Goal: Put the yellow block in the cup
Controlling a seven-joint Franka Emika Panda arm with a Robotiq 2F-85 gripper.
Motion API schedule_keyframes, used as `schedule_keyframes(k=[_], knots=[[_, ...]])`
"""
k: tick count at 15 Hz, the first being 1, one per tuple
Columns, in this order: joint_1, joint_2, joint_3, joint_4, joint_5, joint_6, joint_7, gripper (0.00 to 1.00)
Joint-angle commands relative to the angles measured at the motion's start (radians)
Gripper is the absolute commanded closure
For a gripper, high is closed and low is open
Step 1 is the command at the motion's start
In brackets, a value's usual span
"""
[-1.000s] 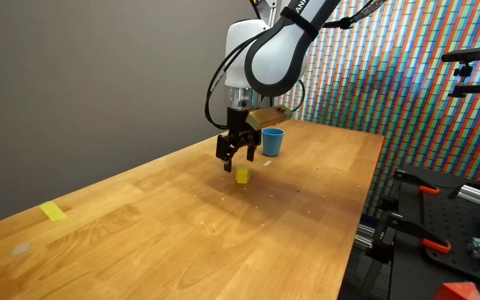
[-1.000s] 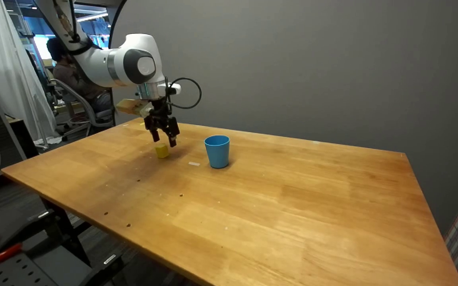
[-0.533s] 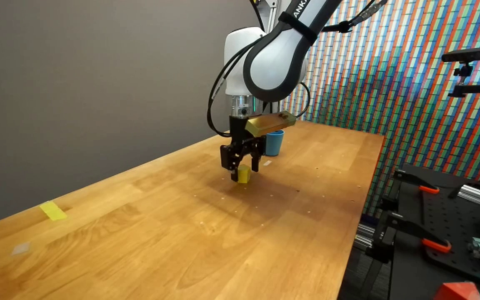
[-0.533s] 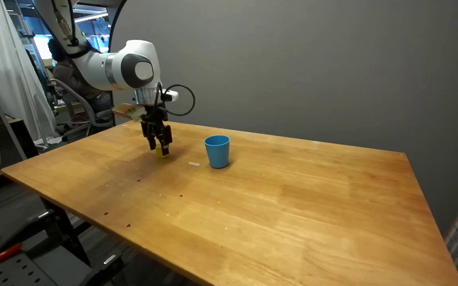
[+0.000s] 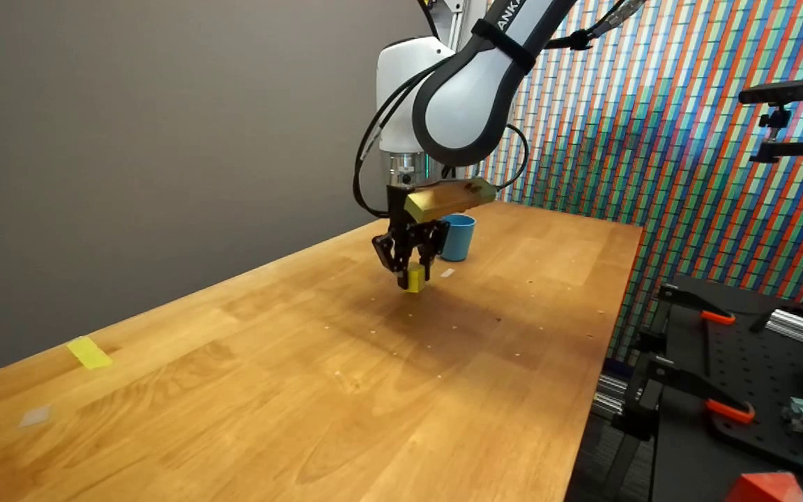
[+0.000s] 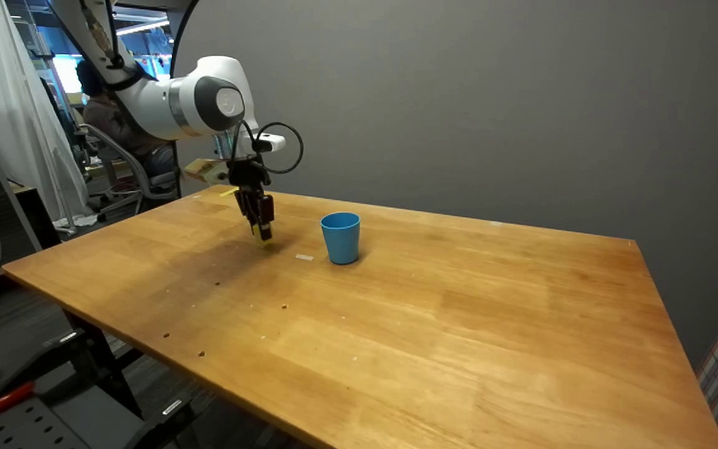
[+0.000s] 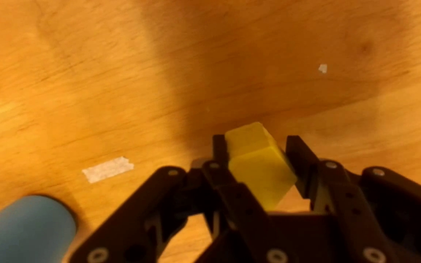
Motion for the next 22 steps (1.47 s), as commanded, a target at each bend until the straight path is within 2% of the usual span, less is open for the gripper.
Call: schedule_keyframes(k=[1, 5, 9, 17, 18, 19, 22], knots=[[0.01, -0.123, -0.056, -0.044, -0.055, -0.051, 0.103, 0.81], [-0.029, -0.198, -0.094, -0.059, -0.11, -0.057, 0.207, 0.81], [-0.084, -0.241, -0.102, -0.081, -0.149, -0.048, 0.288, 0.81], [-0.168, -0.212, -0.109, -0.108, -0.215, -0.015, 0.411, 0.81], [-0.175, -0.207, -0.108, -0.111, -0.22, -0.002, 0.414, 0.31], [-0.175, -0.202, -0.108, -0.108, -0.228, -0.007, 0.41, 0.29], [-0.177, -0.234, -0.092, -0.133, -0.234, 0.02, 0.371, 0.08]])
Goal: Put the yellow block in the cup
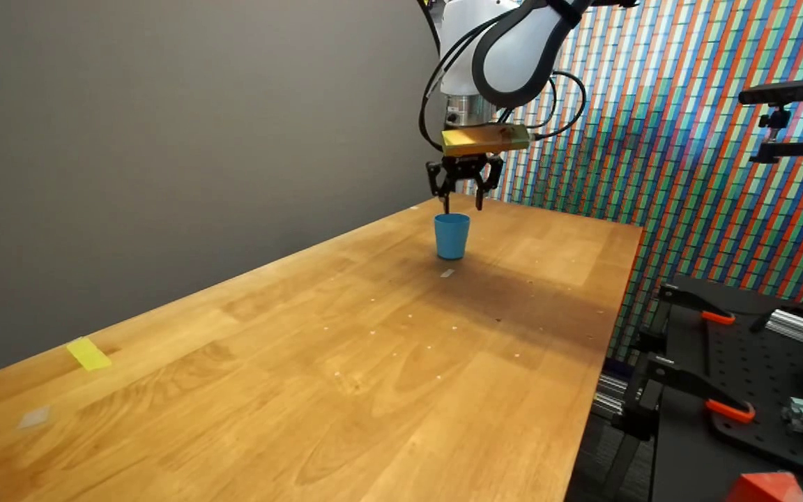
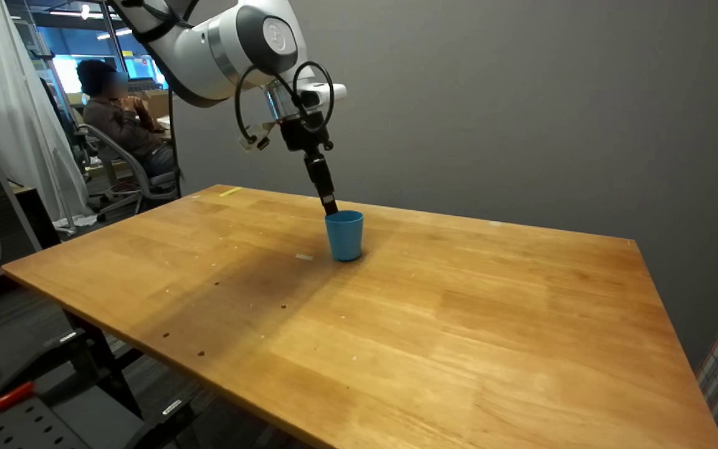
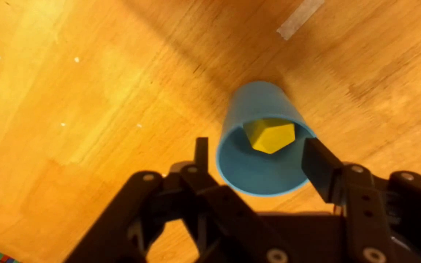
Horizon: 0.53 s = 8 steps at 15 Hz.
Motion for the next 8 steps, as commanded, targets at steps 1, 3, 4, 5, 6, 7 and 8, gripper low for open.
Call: schedule_keyframes(k=[1, 3, 4, 5, 6, 7, 8], knots=[[-0.008, -0.059, 0.03, -0.038, -0.036, 0.046, -0.036, 0.02], [-0.001, -0.114, 0.066, -0.062, -0.042, 0.043, -0.11, 0.0], [-0.001, -0.143, 0.09, -0.07, -0.034, 0.026, -0.15, 0.0], [0.003, -0.177, 0.112, -0.08, -0.033, 0.011, -0.183, 0.0], [0.0, -0.217, 0.141, -0.093, -0.015, -0.003, -0.231, 0.0], [-0.008, -0.26, 0.174, -0.108, 0.015, -0.018, -0.289, 0.0], [-0.012, -0.29, 0.204, -0.117, 0.041, -0.031, -0.344, 0.0]])
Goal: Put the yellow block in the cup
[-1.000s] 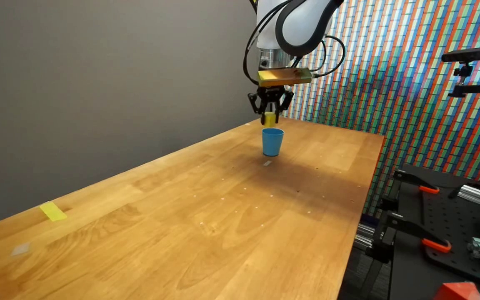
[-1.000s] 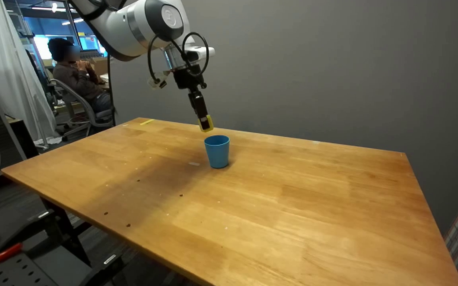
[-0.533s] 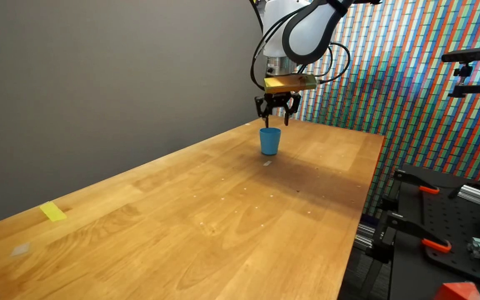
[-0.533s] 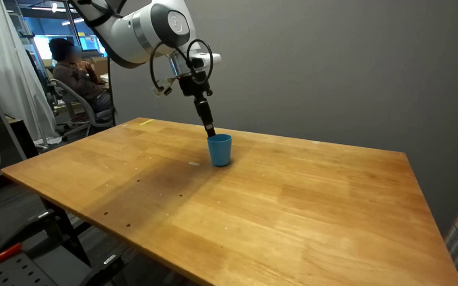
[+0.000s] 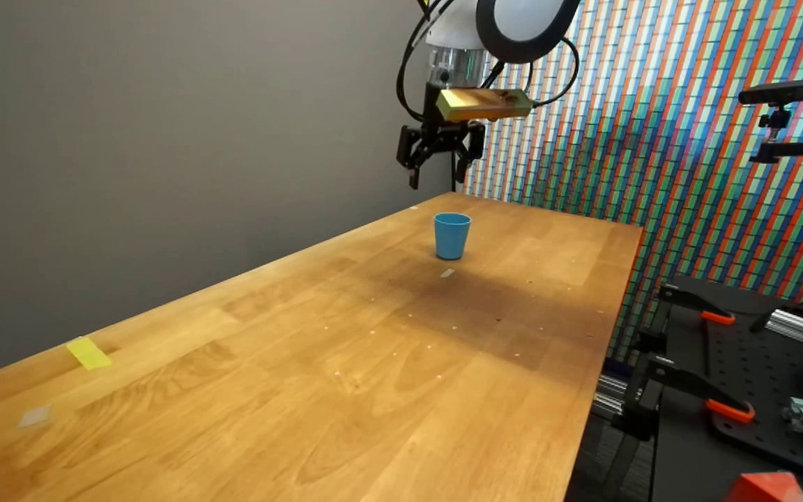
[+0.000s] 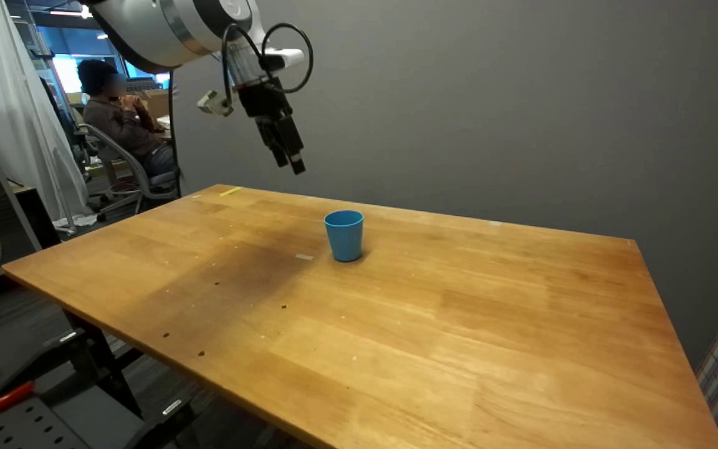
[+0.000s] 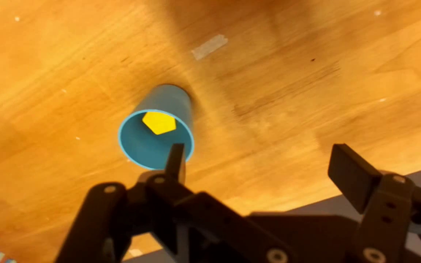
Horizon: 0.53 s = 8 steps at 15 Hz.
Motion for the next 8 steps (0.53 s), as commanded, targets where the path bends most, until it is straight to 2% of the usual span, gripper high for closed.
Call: schedule_keyframes(k=[1, 6, 7, 8], knots=[[-0.022, -0.181, 0.097, -0.082, 0.095, -0.067, -0.213, 0.01], [-0.02, -0.392, 0.165, -0.16, 0.304, -0.235, -0.564, 0.0], [-0.032, -0.28, 0.175, -0.095, 0.24, -0.192, -0.438, 0.0], [-0.034, -0.309, 0.181, -0.106, 0.254, -0.206, -0.457, 0.0]])
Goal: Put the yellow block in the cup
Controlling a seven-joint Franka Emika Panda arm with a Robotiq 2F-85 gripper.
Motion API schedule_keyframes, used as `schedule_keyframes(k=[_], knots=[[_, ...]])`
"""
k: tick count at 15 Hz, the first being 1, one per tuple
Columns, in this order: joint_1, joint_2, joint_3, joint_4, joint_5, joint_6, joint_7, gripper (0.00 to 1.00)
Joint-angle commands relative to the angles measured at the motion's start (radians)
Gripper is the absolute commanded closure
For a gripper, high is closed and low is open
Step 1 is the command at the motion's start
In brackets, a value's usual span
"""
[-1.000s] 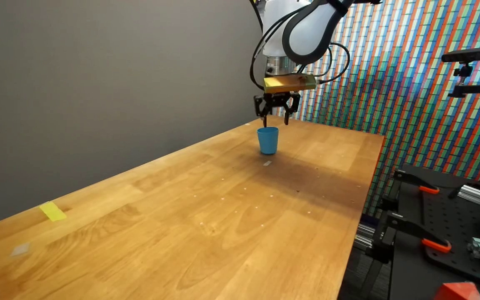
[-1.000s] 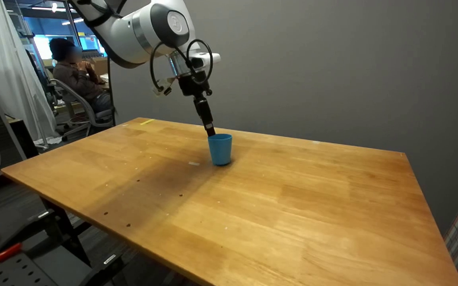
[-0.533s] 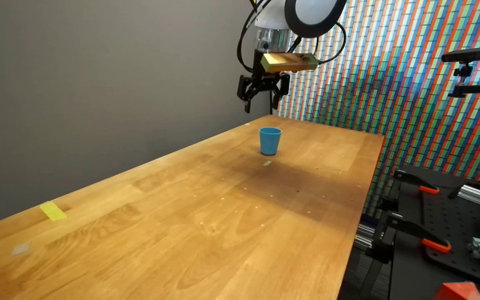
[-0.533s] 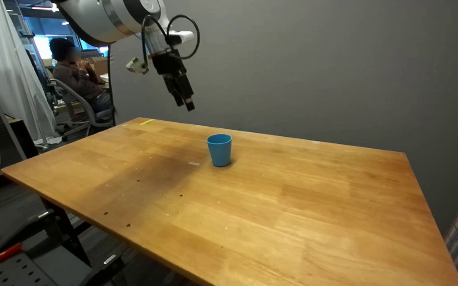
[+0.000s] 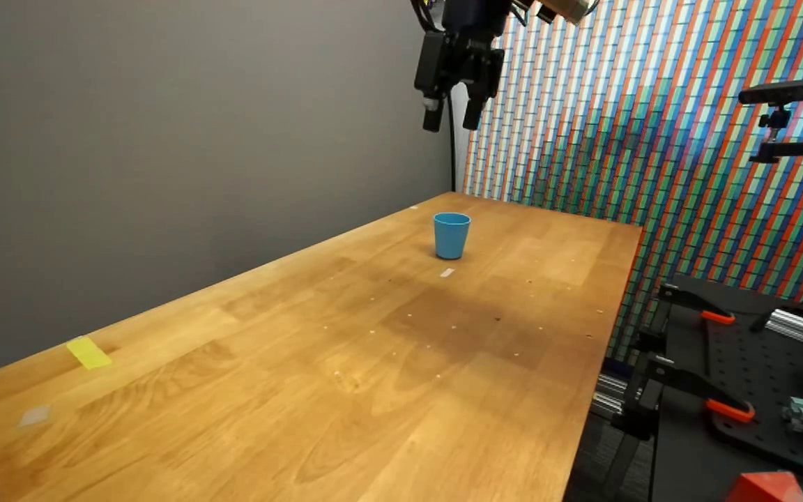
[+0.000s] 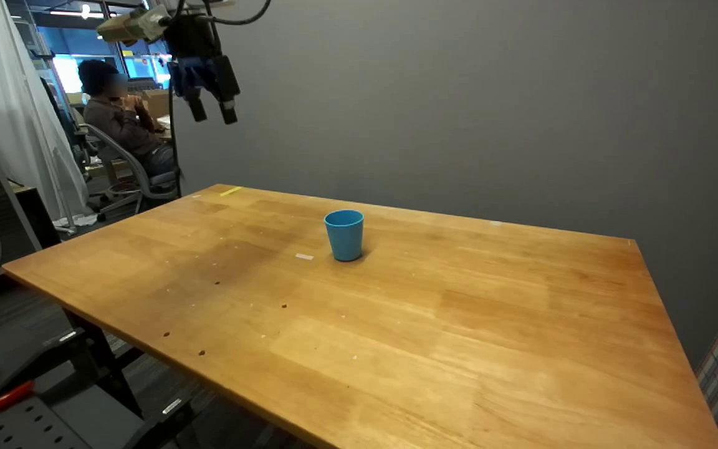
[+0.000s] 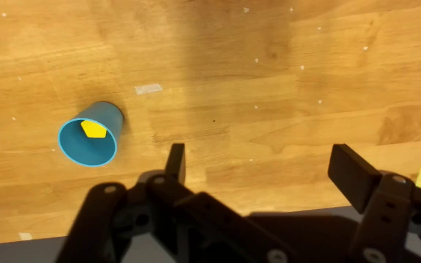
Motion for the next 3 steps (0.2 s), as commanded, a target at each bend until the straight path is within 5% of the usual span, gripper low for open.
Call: schedule_keyframes(k=[1, 3], knots=[[-0.032, -0.006, 0.033, -0.001, 0.005, -0.003, -0.001, 0.0], [-0.034, 0.013, 0.032, 0.001, 0.004, 0.0, 0.0, 0.0]])
